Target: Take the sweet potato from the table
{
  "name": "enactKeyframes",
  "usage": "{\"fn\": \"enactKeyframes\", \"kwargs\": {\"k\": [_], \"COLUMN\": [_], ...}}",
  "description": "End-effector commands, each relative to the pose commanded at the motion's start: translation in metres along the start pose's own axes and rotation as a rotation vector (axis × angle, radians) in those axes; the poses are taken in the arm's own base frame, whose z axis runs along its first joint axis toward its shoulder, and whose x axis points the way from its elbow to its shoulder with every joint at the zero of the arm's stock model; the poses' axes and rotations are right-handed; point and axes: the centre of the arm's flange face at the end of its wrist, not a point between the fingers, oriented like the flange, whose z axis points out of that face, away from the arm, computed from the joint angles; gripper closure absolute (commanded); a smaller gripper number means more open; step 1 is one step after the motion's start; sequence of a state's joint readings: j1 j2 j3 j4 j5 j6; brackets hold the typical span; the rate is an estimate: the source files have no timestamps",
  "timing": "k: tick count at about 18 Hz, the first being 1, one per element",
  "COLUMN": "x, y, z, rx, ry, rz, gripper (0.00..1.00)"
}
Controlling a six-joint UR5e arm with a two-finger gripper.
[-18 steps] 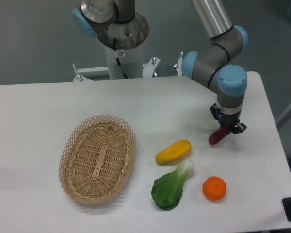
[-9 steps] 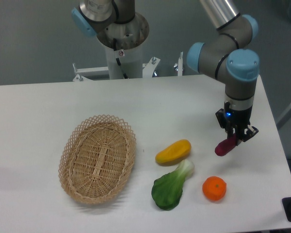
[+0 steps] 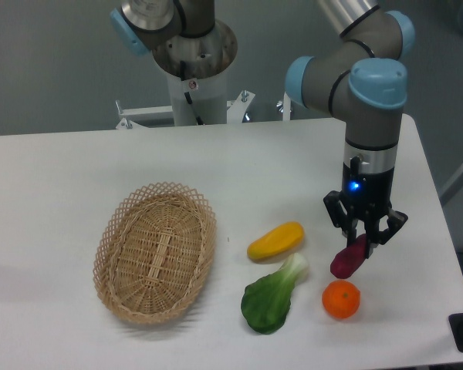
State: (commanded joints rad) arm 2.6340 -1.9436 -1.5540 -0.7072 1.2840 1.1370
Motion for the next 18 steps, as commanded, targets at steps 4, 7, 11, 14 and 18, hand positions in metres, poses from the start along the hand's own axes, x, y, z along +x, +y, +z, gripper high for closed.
{"fn": "enactKeyframes", "kwargs": {"k": [4, 7, 11, 14, 18], "x": [0.007, 0.015, 0.021, 0.022, 0.022], "y": [-0.034, -0.047, -0.055, -0.057, -0.057], "z": [-0.009, -0.016, -0.022, -0.023, -0.025], "rx": [0.037, 0.052, 0.061, 0.063, 0.064], "ry": [-0.009, -0.010, -0.009, -0.011, -0.012], "rz": [-0.073, -0.082, -0.089, -0.096, -0.094], "gripper": [0.81, 0.81, 0.81, 0.81, 0.81]}}
